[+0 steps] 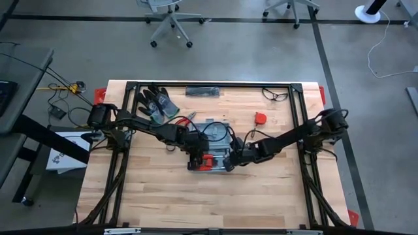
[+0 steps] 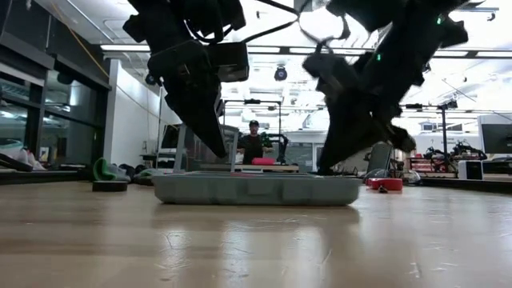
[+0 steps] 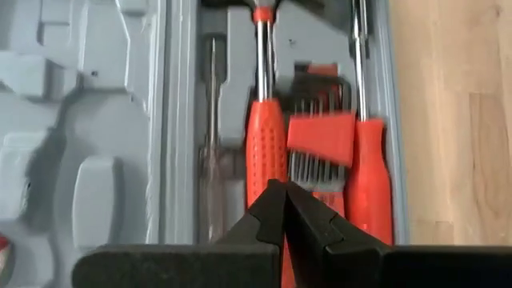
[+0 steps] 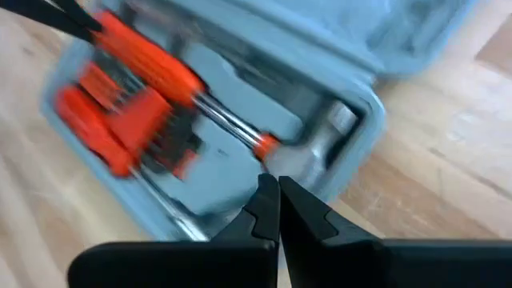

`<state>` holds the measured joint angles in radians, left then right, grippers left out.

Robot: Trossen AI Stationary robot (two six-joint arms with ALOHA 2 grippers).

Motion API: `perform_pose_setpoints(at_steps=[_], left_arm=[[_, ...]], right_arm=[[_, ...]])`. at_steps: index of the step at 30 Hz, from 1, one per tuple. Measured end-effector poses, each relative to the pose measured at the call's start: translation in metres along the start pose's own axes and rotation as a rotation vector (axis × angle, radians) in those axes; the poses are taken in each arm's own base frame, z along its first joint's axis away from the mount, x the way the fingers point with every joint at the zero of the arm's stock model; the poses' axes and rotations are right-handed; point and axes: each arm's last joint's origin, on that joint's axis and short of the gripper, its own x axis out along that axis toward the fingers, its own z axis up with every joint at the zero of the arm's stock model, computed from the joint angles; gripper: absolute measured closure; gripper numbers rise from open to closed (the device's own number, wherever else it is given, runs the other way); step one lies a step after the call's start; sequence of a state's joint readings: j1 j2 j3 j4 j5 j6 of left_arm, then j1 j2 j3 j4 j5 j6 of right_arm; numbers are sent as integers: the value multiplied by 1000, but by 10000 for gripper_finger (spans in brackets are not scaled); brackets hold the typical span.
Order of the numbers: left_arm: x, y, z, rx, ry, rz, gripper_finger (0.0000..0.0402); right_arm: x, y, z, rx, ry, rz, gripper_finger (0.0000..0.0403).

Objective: Prefit tool cases
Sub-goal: Remove the hammer from the gray prefit tool case

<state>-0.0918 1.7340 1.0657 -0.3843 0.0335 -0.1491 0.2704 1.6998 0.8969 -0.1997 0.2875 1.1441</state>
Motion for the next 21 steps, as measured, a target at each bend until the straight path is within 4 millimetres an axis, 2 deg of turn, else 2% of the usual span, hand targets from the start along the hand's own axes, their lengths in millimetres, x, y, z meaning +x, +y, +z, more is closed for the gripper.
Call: perform_pose_setpoints(at_steps=[2,7,14,21], left_arm=[[0,0,0,-7,-1,0,401],[0,0,1,-6,-15,-3,401],[0,-1,4,-5,-46,-6,401],[0,-2,3,26,-28,-60,387]], right_arm=[[-7,0,3,-1,-20,-7,403],[-6,-1,2,-16,-16,-20,403],[26,-6,-4,-13,87,-28,403],[30,-6,-5,-11,84,-23,403]])
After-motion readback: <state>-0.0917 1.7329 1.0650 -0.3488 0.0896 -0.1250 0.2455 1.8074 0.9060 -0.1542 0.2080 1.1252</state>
